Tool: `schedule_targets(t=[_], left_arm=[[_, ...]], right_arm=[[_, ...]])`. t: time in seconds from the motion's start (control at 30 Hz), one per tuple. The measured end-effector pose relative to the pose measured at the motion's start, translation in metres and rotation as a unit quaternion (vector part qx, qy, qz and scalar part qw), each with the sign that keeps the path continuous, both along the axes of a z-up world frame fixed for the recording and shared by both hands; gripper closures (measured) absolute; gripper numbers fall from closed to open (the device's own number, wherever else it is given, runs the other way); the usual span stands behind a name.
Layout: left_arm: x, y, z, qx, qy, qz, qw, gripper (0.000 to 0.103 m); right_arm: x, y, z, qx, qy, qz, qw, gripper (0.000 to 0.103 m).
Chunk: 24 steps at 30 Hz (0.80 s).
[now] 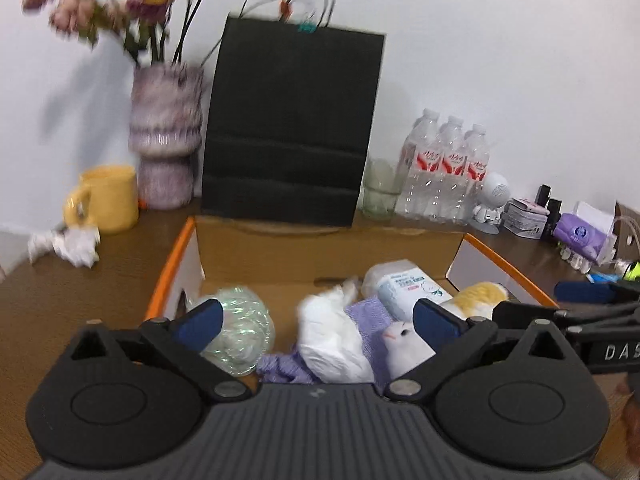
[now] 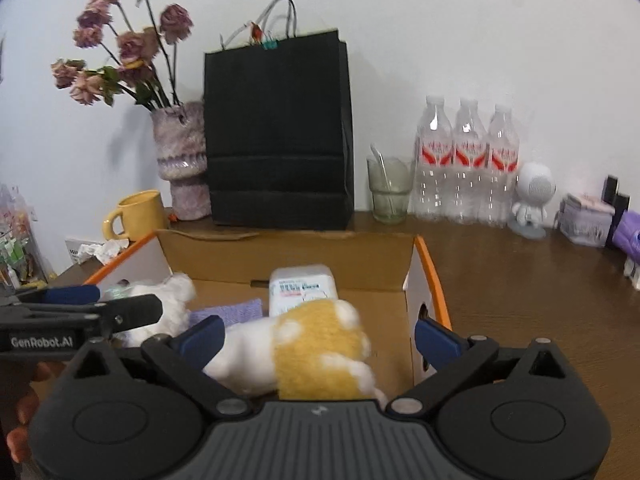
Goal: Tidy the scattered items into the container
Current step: 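Drop crumpled tissue in box with left gripper while right drops plush toy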
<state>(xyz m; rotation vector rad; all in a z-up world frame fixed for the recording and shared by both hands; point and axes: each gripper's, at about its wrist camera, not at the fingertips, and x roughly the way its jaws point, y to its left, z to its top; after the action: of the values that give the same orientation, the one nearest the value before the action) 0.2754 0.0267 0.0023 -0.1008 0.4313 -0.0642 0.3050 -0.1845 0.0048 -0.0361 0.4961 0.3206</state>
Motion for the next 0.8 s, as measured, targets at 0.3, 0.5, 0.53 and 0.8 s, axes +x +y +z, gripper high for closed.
schedule_targets(t=[0.3,0.5,0.53,0.8], left_arm=[[-0.004,-0.006,0.000,0.014,-0.003,0.000,0.9999,0.000],[-0.006,-0.005,0.001,0.012,-0.008,0.001,0.9999,0.000],[-0.006,-0.005,0.001,0.012,-0.008,0.001,0.9999,0.000],[-0.013,-0.002,0.013,-0.003,-0.011,0.004,0.9999,0.000]], right_arm=[[0.002,0.001,-0.001,-0.008,0.011,-0.007,1.000,0.000],[0.001,0.001,-0.001,-0.008,0.012,-0.006,1.000,0.000],[0.001,0.001,-0.001,-0.009,0.012,-0.005,1.000,0.000],[-0.013,-0.005,0.016,0.000,-0.006,-0.006,1.000,0.000]])
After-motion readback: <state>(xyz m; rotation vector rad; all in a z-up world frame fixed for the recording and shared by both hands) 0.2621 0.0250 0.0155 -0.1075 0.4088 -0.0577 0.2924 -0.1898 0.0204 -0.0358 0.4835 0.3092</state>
